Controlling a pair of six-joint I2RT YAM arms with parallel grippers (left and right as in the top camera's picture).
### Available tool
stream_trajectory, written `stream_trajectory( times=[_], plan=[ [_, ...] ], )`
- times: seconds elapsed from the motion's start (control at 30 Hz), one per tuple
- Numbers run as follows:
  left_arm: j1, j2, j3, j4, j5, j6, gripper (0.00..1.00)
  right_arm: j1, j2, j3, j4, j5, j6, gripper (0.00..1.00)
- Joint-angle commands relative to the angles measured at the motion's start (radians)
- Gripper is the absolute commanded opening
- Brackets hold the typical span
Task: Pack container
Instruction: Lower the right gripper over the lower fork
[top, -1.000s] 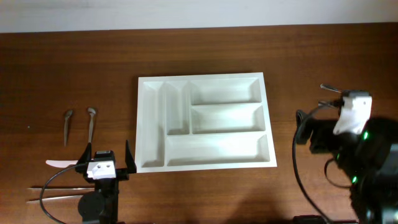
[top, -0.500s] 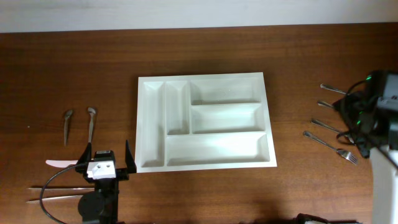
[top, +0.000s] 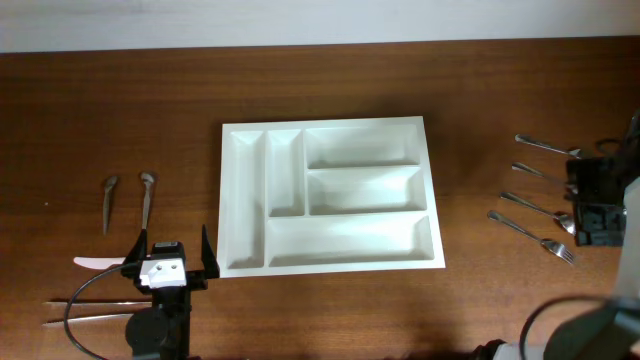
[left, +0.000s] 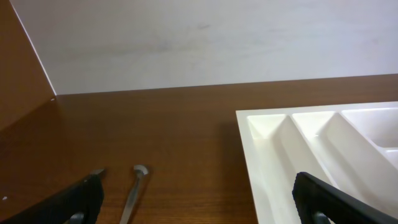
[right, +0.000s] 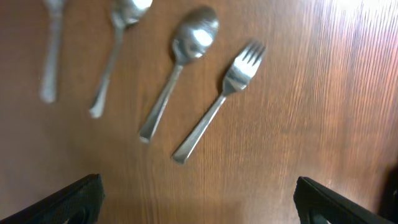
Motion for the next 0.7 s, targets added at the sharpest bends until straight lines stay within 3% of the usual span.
stream_trajectory(
  times=[0.0, 0.07, 0.3, 0.67],
  plan=[
    [-0.005, -0.008, -0.006, -0.001, -0.004, -0.006, 0.99, -0.018, 0.085, 0.018, -0.006, -0.075, 0.143, 0.98],
    [-0.005, -0.008, -0.006, -0.001, -0.004, -0.006, 0.99, -0.018, 0.135, 0.018, -0.003, -0.118, 0.212, 0.99],
    [-0.005, -0.008, -0.006, -0.001, -0.003, -0.006, 0.99, -0.018, 0.267, 0.017, -0.05, -0.111, 0.216, 0.99],
    [-0.005, -0.008, -0.006, -0.001, -0.004, -0.006, 0.99, -0.018, 0.271, 0.016, -0.055, 0.038, 0.183, 0.99]
  ],
)
